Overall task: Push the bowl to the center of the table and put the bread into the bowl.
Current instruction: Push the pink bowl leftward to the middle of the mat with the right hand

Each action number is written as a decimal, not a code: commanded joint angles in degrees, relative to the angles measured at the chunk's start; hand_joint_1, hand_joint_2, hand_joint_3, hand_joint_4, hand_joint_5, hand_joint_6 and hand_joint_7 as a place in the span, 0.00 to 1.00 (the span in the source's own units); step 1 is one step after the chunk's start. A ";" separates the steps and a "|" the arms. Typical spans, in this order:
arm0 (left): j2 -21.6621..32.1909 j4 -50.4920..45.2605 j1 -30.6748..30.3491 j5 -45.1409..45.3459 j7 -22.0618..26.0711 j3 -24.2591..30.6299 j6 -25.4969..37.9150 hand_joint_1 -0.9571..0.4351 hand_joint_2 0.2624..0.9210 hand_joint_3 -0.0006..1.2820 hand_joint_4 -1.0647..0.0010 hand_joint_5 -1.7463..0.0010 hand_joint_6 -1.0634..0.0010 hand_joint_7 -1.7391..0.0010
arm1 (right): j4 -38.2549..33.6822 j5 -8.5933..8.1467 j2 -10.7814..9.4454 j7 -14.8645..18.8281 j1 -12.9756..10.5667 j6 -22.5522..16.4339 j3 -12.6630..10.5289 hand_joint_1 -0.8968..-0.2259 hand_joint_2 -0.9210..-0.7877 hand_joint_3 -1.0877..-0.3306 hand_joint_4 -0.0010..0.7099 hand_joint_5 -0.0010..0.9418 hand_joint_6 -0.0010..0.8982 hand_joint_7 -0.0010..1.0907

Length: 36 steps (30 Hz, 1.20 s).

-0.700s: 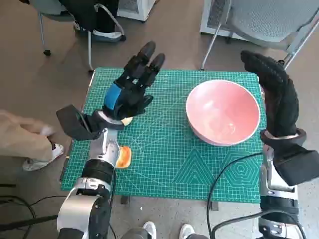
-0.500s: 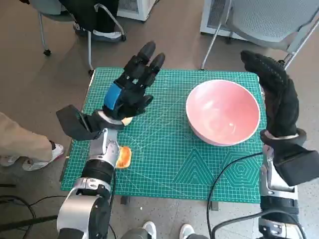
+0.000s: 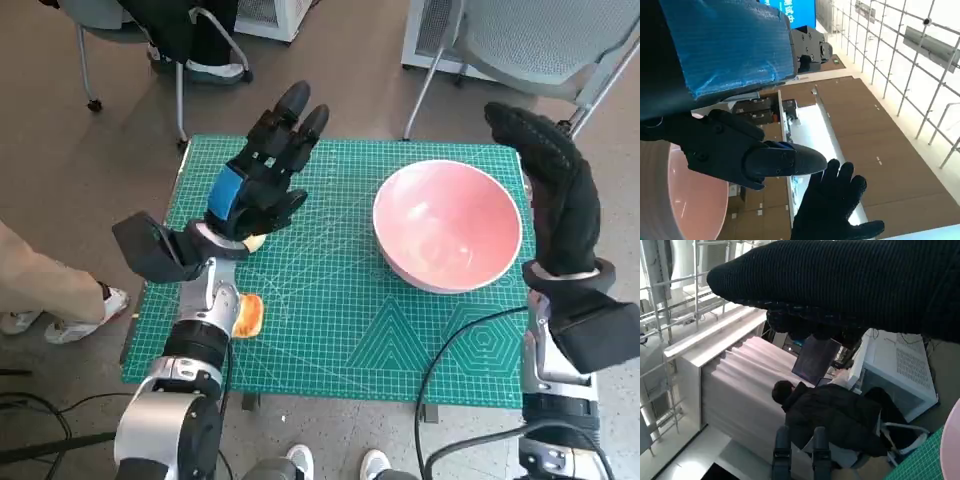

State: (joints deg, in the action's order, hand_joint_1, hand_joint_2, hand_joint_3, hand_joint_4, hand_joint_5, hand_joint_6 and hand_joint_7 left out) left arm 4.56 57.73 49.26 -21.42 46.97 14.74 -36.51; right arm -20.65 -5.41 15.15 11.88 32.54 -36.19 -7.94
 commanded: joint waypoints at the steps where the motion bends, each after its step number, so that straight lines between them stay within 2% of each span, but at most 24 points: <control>1: 0.24 -0.26 -0.42 0.49 -0.04 -0.06 -0.55 0.25 1.00 0.24 1.00 1.00 0.88 1.00 | -1.31 -0.10 0.07 0.20 -0.87 -0.12 -0.23 0.27 0.00 0.30 0.27 0.00 0.05 0.38; 8: 0.23 -0.28 -0.50 0.57 0.01 0.17 -0.58 0.25 1.00 0.24 1.00 1.00 0.87 0.99 | -4.40 -1.23 0.85 0.91 -0.01 -1.04 -1.22 0.27 0.00 0.31 0.25 0.00 0.04 0.37; 14: 0.27 -0.51 -0.62 0.50 0.00 0.24 -0.41 0.25 1.00 0.24 1.00 1.00 0.87 0.99 | -16.97 -2.83 2.98 2.34 4.01 -4.18 -3.73 0.29 0.00 0.31 0.25 0.00 0.04 0.37; 21: 0.40 -1.01 -1.00 0.47 0.13 0.23 -0.52 0.25 1.00 0.24 1.00 1.00 0.87 0.99 | -32.47 -5.98 3.82 2.68 9.70 -3.44 -7.86 0.29 0.00 0.31 0.23 0.00 0.05 0.36; 25: 0.57 -1.31 -1.21 0.32 0.38 0.30 -0.43 0.25 1.00 0.24 1.00 1.00 0.87 0.99 | -38.21 -6.91 3.75 2.61 11.94 -3.33 -9.39 0.29 0.00 0.30 0.21 0.00 0.07 0.32; 30: 0.93 -1.58 -1.47 0.06 0.79 0.56 -0.24 0.24 1.00 0.23 1.00 1.00 0.86 0.99 | -43.03 -7.00 3.84 2.55 13.72 -3.63 -10.57 0.31 0.00 0.29 0.19 0.00 0.07 0.30; 36: 1.36 -1.96 -1.78 -0.13 1.24 0.79 -0.02 0.23 1.00 0.23 1.00 1.00 0.86 0.99 | -46.82 -5.80 4.66 1.90 14.84 -3.14 -10.70 0.32 0.00 0.28 0.18 0.00 0.07 0.28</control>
State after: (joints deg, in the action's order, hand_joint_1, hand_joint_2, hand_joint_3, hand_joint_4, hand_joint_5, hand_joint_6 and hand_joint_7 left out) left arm 5.02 56.78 48.32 -21.07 47.82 15.18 -36.50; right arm -65.03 -11.41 19.28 14.12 47.24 -40.50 -18.25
